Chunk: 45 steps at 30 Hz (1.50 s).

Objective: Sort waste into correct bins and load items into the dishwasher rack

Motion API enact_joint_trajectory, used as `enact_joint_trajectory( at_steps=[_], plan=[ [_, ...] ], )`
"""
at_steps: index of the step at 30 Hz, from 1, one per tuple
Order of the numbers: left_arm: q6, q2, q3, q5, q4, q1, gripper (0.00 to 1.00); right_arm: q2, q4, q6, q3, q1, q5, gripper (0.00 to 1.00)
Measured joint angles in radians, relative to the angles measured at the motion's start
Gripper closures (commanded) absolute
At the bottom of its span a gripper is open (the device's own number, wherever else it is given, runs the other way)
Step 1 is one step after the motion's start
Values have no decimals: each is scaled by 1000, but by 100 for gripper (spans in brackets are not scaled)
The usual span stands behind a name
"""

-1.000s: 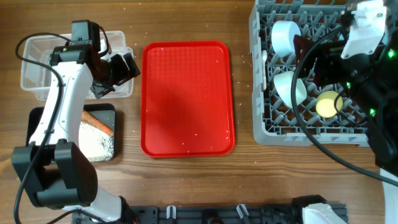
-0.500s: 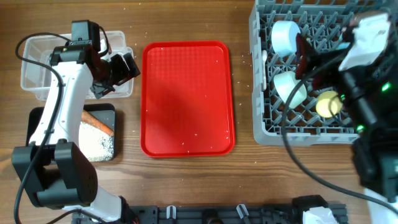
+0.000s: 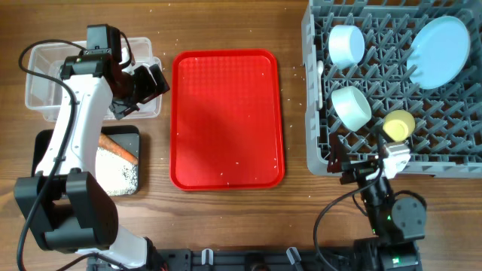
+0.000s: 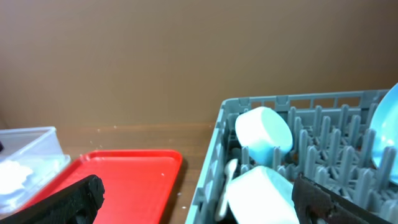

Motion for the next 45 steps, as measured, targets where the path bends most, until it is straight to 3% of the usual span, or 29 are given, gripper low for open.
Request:
enact_joint_trajectory(
  at_steps=[6, 39, 41, 45],
  plan=[
    [0, 0, 0, 0, 0, 0, 0, -128, -53, 95, -106, 0, -10, 0],
    [0, -14, -3, 0, 9, -3, 0, -130, -58, 121, -116, -7, -10, 0],
    [0, -65, -27, 0, 75, -13, 0, -130, -58, 121, -116, -7, -10, 0],
    [97, -350, -229, 4, 383, -117, 0, -133, -60, 121, -116, -7, -10, 0]
  ],
)
